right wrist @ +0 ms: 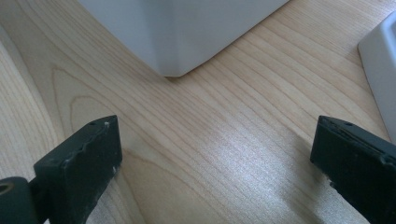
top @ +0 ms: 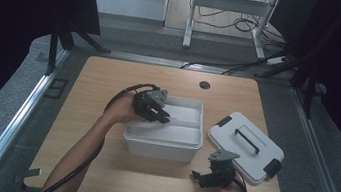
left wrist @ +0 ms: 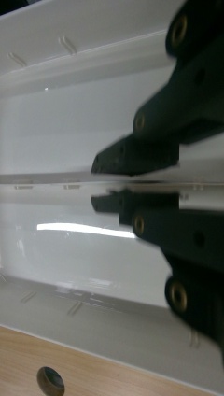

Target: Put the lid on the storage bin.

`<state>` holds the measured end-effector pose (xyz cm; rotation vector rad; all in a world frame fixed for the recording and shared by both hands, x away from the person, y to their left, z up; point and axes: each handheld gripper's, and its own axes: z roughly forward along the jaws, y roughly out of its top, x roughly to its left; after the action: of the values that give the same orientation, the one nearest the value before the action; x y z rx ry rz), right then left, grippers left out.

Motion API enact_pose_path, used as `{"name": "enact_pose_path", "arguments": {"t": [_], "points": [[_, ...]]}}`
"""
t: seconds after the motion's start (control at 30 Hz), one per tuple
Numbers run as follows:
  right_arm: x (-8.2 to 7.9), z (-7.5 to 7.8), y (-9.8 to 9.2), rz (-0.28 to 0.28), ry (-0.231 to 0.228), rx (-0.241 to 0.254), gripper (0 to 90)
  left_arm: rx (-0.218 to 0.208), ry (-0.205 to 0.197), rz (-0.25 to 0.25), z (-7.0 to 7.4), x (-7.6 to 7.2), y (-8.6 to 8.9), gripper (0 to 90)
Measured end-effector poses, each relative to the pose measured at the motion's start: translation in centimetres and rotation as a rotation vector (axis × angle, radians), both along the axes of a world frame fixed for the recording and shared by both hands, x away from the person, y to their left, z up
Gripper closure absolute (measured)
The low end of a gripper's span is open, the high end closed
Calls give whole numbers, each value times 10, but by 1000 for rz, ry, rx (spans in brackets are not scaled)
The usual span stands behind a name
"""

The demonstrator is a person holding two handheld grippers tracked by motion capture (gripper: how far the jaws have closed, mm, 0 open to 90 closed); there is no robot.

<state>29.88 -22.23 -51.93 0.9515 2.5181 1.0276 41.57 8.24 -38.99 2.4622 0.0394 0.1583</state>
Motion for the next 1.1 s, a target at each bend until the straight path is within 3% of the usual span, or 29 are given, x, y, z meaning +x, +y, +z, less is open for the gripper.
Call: {"name": "enact_pose_path", "arguments": {"t": [0.1,0.2,0.43,0.53,0.7,0.93,1.1], "points": [[1,1,0,2,9,-10,27,-21,-32,53,3,-3,4,529],[2,6,-1,9,19,-36,52,-53,-28,105,7,-5,11,377],[7,27,-9,38,27,-14,128,-122,-16,227,19,-15,39,141],[12,39,-16,64,40,-3,105,-132,-18,282,22,-22,52,108],[23,59,-28,47,25,-6,106,-118,-35,344,26,-36,75,52],[41,81,-50,-13,-6,-41,143,-113,-71,435,27,-62,110,0],[58,92,-69,-60,-21,-53,160,-147,-59,490,20,-84,136,0]]}}
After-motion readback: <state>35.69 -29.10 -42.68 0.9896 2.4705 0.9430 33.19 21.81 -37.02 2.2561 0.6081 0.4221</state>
